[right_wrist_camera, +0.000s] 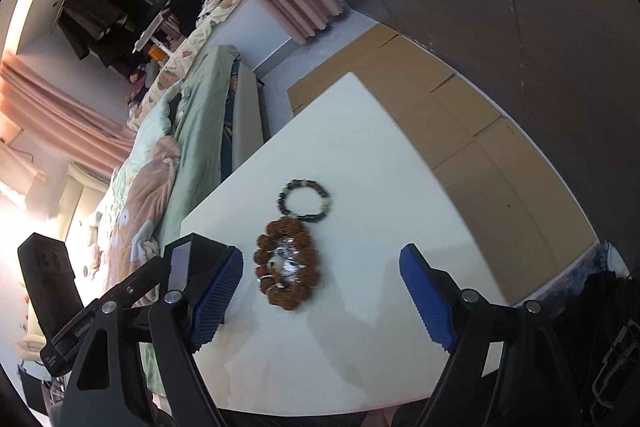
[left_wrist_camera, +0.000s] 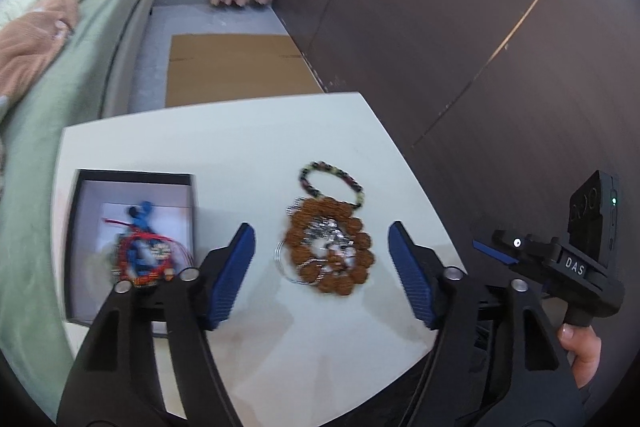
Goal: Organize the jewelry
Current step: 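Grasp the brown seed-bead bracelet with the left gripper and lift it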
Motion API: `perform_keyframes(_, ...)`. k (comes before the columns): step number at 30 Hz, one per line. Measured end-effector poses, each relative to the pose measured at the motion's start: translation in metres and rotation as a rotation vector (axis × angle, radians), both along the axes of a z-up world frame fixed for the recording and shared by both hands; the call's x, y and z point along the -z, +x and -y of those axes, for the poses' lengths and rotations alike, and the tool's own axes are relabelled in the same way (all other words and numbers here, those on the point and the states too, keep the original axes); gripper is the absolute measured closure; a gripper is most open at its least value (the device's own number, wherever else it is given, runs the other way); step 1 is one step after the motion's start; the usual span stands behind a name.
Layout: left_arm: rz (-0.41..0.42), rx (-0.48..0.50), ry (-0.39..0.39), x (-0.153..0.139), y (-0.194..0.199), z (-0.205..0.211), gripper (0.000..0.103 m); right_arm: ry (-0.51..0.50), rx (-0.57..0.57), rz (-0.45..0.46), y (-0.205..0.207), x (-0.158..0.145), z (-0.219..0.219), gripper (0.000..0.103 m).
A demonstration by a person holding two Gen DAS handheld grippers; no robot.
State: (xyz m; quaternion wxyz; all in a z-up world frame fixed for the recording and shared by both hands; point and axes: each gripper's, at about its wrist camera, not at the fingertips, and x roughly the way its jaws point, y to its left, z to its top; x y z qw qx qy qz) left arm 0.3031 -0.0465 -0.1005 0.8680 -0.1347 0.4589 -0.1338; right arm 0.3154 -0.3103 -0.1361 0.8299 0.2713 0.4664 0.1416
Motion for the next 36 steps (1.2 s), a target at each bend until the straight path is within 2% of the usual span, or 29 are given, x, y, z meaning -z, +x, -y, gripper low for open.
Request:
perform_keyframes(4,-0.047,0.032,-0.009,0.014,0.014,0.027,0.037,0.015,0.034,-0.012,-0.005,0.008,0.022,0.024)
perform_keyframes(6,-0.068,0.043,-0.002,0.021,0.020,0.039,0.042,0.021,0.049,-0.018,-0.007,0.012,0.032,0.025)
perform_keyframes(10,-0.107,0.055,0.023,0.036,0.030,0.059,0.043,0.031,0.075,-0.026,-0.010,0.018,0.050,0.025)
perform_keyframes(14,-0.142,0.050,0.069,0.050,0.037,0.075,0.043,0.037,0.092,-0.024,-0.014,0.019,0.064,0.026)
perform_keyframes(20,-0.159,0.034,0.212,0.066,0.043,0.098,0.044,0.049,0.112,-0.025,-0.017,0.021,0.078,0.025)
perform_keyframes(25,-0.174,0.031,0.319,0.078,0.044,0.111,0.056,0.053,0.119,-0.031,-0.021,0.024,0.083,0.026)
perform_keyframes(26,-0.174,0.024,0.336,0.078,0.044,0.110,0.067,0.054,0.120,-0.033,-0.021,0.025,0.084,0.026)
perform_keyframes(27,-0.181,0.016,0.332,0.078,0.044,0.107,0.078,0.055,0.122,-0.035,-0.021,0.025,0.084,0.026)
perform_keyframes(30,-0.193,0.010,0.254,0.070,0.045,0.093,0.085,0.057,0.124,-0.034,-0.022,0.024,0.083,0.026)
perform_keyframes(36,-0.130,-0.002,0.183,0.035,0.036,0.063,0.085,0.064,0.099,-0.025,-0.019,0.021,0.072,0.026)
